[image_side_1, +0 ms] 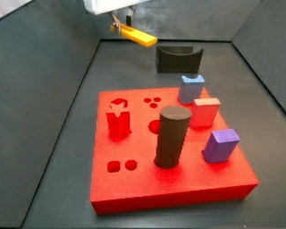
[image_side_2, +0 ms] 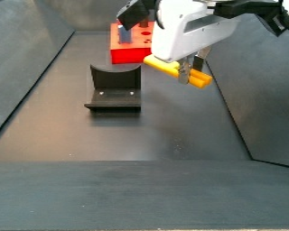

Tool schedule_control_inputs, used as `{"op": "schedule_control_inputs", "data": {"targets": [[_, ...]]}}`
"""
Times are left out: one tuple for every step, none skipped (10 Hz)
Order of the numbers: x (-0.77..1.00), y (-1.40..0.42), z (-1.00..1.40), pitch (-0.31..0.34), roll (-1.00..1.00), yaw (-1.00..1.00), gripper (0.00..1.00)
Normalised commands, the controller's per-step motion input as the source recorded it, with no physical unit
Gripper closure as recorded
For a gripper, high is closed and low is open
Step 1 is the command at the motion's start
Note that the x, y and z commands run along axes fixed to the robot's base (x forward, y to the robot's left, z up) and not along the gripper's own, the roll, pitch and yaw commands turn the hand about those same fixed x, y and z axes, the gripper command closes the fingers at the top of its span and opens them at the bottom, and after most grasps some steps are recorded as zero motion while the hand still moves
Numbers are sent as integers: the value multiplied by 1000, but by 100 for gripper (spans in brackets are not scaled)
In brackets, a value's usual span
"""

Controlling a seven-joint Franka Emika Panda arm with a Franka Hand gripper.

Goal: Pick up the square-circle object. Move up. Rotate the square-circle object. Place the square-circle object on the fixture. Regrasp the square-circle object. Move to above the board. Insert the square-circle object.
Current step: Rotate the square-circle object.

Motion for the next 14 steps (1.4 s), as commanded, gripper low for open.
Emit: {"op": "schedule_control_inputs", "data": {"targets": [[2, 17, -16, -32, 5, -1000, 100], [2, 17, -16, -35, 6, -1000, 100], [1, 17, -16, -37, 6, -1000, 100], [0, 17, -17, -43, 7, -1000, 100], [0, 17, -17, -46, 8, -1000, 100], [-2, 17, -18, -54, 9, -1000, 100], [-3, 17, -18, -62, 10, -1000, 100], [-4, 17, -19, -80, 13, -1000, 100], [-7, 16, -20, -86, 14, -879, 100], [-10, 15, -21, -80, 12, -563, 100], [-11, 15, -21, -77, 11, -434, 100], [-12, 15, -21, -73, 10, -253, 100], [0, 0, -1000, 0, 0, 0, 100], [7, 1, -1000, -7, 1, 39, 100]]}}
